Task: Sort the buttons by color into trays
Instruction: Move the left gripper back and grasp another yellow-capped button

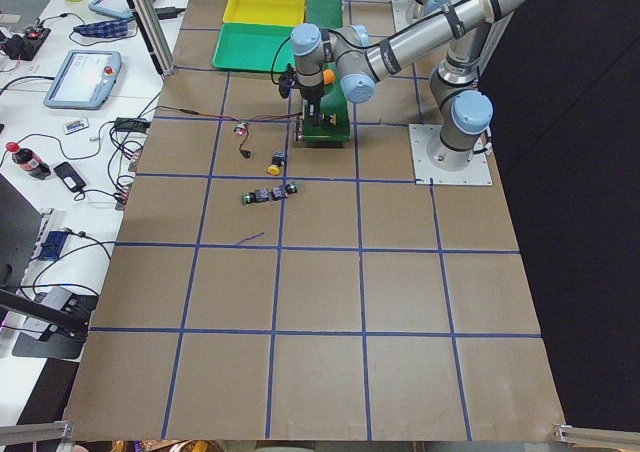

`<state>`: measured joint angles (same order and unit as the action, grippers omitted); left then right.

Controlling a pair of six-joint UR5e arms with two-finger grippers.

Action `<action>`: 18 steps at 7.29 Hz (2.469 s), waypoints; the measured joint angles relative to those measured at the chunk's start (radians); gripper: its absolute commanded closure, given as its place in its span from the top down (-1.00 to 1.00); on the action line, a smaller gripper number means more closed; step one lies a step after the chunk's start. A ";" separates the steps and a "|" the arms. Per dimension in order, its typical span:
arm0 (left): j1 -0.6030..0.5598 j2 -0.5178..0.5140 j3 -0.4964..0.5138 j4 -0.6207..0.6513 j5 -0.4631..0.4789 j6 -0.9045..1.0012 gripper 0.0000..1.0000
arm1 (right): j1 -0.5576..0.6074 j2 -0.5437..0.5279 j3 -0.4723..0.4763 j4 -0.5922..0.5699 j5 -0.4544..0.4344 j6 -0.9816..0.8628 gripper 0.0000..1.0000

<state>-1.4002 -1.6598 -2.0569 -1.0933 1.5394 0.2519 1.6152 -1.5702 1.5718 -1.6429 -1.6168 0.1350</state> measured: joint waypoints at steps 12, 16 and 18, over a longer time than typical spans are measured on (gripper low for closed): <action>0.234 -0.319 0.320 0.066 -0.071 0.199 1.00 | 0.000 -0.001 0.001 -0.002 0.000 0.000 1.00; 0.207 -0.369 0.315 0.070 -0.100 0.297 1.00 | 0.000 -0.001 0.001 0.000 0.000 0.001 1.00; 0.206 -0.388 0.314 0.068 -0.095 0.318 1.00 | 0.000 -0.001 0.001 0.000 0.000 0.000 1.00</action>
<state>-1.1947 -2.0478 -1.7429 -1.0250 1.4439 0.5704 1.6153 -1.5708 1.5723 -1.6429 -1.6168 0.1355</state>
